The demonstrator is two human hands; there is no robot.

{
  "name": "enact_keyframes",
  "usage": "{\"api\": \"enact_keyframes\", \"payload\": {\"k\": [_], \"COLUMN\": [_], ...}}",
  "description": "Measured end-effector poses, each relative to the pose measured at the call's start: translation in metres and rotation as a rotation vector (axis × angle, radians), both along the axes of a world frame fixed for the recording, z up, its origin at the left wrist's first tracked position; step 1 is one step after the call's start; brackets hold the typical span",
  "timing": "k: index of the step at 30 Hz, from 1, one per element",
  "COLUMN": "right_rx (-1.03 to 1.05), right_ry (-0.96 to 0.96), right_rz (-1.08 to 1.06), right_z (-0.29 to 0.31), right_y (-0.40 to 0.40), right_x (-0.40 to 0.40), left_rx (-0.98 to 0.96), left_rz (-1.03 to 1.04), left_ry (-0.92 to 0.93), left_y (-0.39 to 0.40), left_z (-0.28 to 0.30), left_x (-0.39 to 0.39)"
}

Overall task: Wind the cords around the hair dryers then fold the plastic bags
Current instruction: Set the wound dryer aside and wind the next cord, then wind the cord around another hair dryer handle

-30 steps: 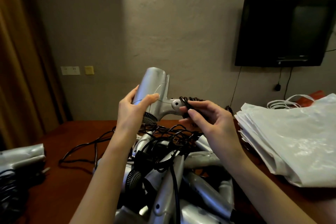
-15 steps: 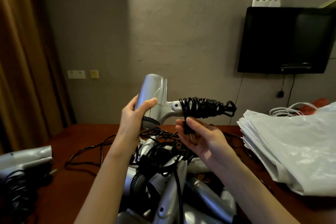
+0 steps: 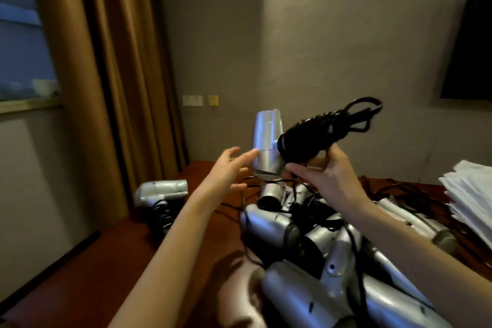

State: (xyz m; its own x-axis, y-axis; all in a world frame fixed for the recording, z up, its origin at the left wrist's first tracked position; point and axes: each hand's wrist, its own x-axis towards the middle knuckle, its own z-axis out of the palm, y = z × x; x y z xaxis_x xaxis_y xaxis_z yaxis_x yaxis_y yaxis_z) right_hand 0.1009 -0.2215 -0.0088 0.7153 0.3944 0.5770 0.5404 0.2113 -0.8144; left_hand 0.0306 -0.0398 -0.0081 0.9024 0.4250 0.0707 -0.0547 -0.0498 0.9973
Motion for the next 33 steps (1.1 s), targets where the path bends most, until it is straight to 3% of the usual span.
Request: {"api": "enact_keyframes", "payload": {"k": [2, 6, 10, 13, 15, 22, 27, 30, 33], "right_rx": [-0.113, -0.381, -0.675, -0.702, -0.671, -0.672, -0.747, -0.858, -0.947], "right_ry": [-0.073, -0.352, -0.784, -1.155, -1.277, -1.301, -1.223, -1.112, -1.101], "right_rz": [-0.023, -0.031, -0.040, -0.001, 0.046, 0.255, 0.201, 0.198, 0.212], "right_z": [-0.006, -0.013, -0.014, -0.029, -0.041, -0.094, -0.110, -0.106, -0.091], "right_y": [0.022, 0.071, 0.124, 0.162, 0.189, 0.243, 0.248, 0.244, 0.229], "right_x": [0.002, -0.003, -0.032, -0.057, -0.072, -0.099, -0.100, -0.098, -0.096], "left_rx": [-0.022, -0.182, -0.271, -0.253, -0.245, 0.035, 0.433, 0.485, 0.672], "left_rz": [0.071, -0.026, -0.008, 0.095, 0.154, 0.295, 0.394, 0.372, 0.380], "left_ry": [0.019, 0.083, 0.086, 0.105, 0.120, 0.229, 0.527, 0.575, 0.691], "left_y": [0.027, 0.065, 0.090, 0.112, 0.129, 0.155, 0.157, 0.179, 0.167], "left_z": [0.002, 0.006, -0.009, -0.032, -0.051, -0.105, -0.119, -0.127, -0.104], "left_x": [-0.026, -0.078, -0.103, -0.123, -0.142, -0.187, -0.186, -0.177, -0.178]}}
